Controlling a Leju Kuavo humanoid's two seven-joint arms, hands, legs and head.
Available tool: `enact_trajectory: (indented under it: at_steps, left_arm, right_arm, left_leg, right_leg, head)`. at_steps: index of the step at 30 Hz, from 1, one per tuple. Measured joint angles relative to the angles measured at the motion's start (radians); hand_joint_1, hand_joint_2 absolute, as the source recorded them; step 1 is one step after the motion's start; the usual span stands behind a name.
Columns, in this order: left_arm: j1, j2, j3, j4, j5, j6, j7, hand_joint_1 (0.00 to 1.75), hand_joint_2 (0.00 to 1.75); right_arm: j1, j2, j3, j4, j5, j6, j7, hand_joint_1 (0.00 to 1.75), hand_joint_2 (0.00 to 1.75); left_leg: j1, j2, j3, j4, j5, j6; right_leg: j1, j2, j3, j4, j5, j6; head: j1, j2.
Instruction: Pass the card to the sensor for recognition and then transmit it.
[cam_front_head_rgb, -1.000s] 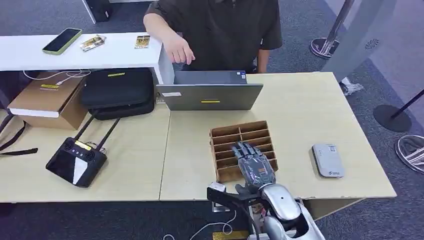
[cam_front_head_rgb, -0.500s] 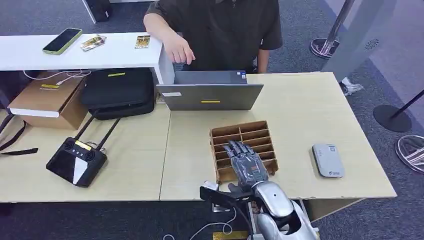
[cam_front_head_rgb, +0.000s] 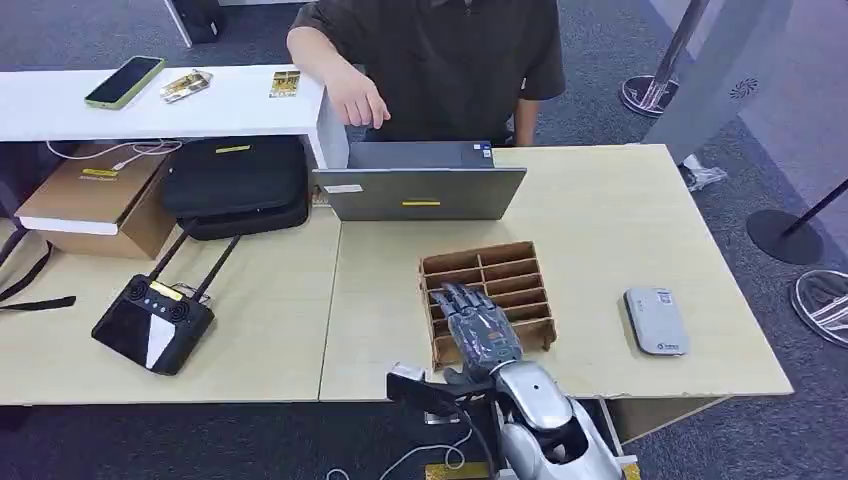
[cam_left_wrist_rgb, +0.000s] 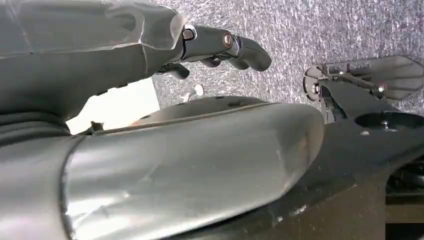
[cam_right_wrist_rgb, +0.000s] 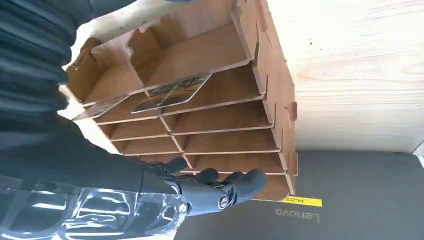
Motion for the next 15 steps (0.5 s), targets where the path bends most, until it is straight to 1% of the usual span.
enact_trajectory:
  at_steps: [8,15]
  left_arm:
    - [0.004,0.013,0.001,0.000,0.007,-0.007,0.000,0.00,0.00]
    - [0.006,0.016,0.001,0.000,0.007,-0.008,0.000,0.00,0.00]
  right_arm:
    - [-0.016,0.011,0.007,0.016,-0.004,0.010,-0.018,0.00,1.75]
    - [-0.023,0.011,0.008,0.019,-0.006,0.010,-0.019,0.00,1.75]
  left_leg:
    - [0.000,0.000,0.000,0.000,0.000,0.000]
    - [0.000,0.000,0.000,0.000,0.000,0.000]
  right_leg:
    - [0.000,0.000,0.000,0.000,0.000,0.000]
    - [0.000,0.000,0.000,0.000,0.000,0.000]
  head:
    - [0.000,0.000]
    - [0.000,0.000]
